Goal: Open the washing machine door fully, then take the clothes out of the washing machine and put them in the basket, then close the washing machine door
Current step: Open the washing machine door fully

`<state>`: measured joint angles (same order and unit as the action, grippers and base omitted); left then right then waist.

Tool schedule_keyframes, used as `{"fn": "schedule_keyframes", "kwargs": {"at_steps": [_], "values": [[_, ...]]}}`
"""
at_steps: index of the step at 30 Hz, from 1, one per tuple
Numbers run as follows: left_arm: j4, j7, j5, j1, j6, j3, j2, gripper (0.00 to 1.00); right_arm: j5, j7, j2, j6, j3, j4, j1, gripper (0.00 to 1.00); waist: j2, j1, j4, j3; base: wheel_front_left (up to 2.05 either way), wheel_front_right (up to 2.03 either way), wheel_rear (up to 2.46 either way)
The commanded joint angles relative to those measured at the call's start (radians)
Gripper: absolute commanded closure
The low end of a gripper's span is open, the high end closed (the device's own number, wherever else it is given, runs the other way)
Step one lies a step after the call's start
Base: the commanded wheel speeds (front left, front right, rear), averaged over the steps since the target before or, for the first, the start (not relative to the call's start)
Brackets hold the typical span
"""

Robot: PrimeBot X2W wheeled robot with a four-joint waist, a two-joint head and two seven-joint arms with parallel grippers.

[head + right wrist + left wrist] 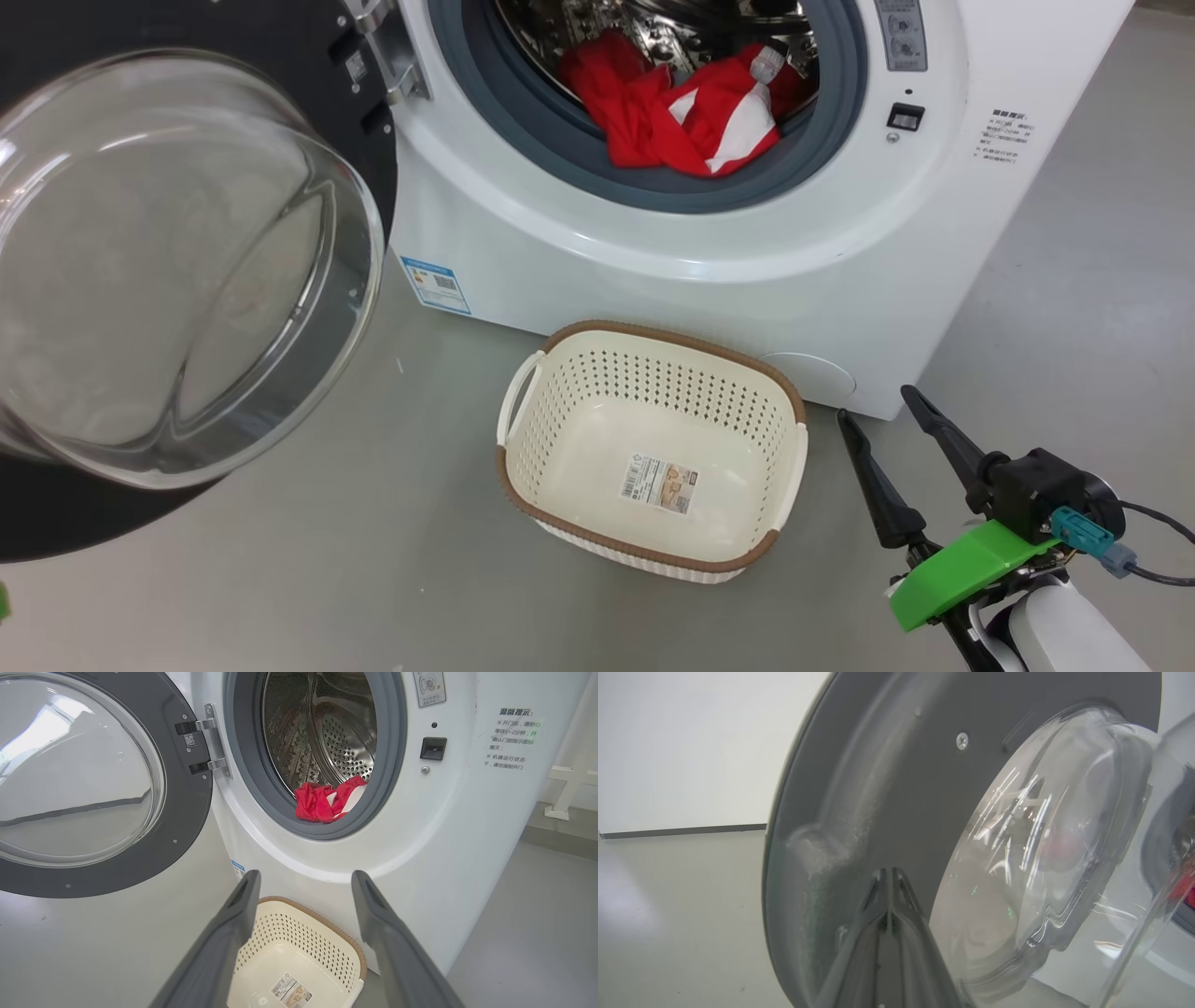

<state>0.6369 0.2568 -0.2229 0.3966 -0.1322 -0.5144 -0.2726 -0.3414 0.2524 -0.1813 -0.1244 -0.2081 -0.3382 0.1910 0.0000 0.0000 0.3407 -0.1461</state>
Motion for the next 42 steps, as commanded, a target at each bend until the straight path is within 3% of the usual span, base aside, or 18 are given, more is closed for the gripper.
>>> {"fn": "schedule_keyframes", "kwargs": {"at_steps": [1,2,3,4,22,30,42], "values": [[-0.060,0.005,-0.016,-0.035,0.002,-0.012,-0.038,0.52,0.009,0.009,-0.003,-0.006,-0.018,0.025,0.013,0.00,0.0000,0.0000,0.003,0.011,0.00,0.00,0.00],[-0.075,0.005,-0.024,-0.048,0.002,-0.005,-0.030,0.31,0.009,0.009,-0.002,-0.006,-0.017,0.026,0.012,0.00,0.0000,0.0000,0.003,0.014,0.00,0.00,0.00],[-0.088,0.005,-0.028,-0.060,0.002,0.001,-0.025,0.04,0.010,0.009,-0.002,-0.006,-0.015,0.027,0.010,0.00,0.0000,0.0000,0.004,0.020,0.00,0.00,0.00],[-0.102,0.005,-0.029,-0.073,0.002,0.006,-0.022,0.00,0.010,0.009,-0.001,-0.006,-0.014,0.028,0.008,0.00,0.0000,0.0000,0.004,0.023,0.00,0.00,0.00],[-0.335,0.005,-0.063,-0.271,0.002,0.118,0.078,0.00,0.010,0.009,0.005,-0.006,0.031,0.066,-0.053,0.00,0.0000,0.0000,-0.069,0.067,0.00,0.00,0.00],[-0.388,0.005,-0.102,-0.327,0.002,0.254,0.056,0.00,0.002,0.009,0.003,-0.006,0.075,0.076,-0.077,0.00,0.0000,0.0000,-0.134,0.072,0.00,0.00,0.00],[-0.457,0.005,-0.151,-0.383,0.002,0.372,0.042,0.00,0.001,0.009,0.004,-0.006,0.136,0.097,-0.116,0.00,0.0000,0.0000,-0.250,0.077,0.00,0.00,0.00]]}}
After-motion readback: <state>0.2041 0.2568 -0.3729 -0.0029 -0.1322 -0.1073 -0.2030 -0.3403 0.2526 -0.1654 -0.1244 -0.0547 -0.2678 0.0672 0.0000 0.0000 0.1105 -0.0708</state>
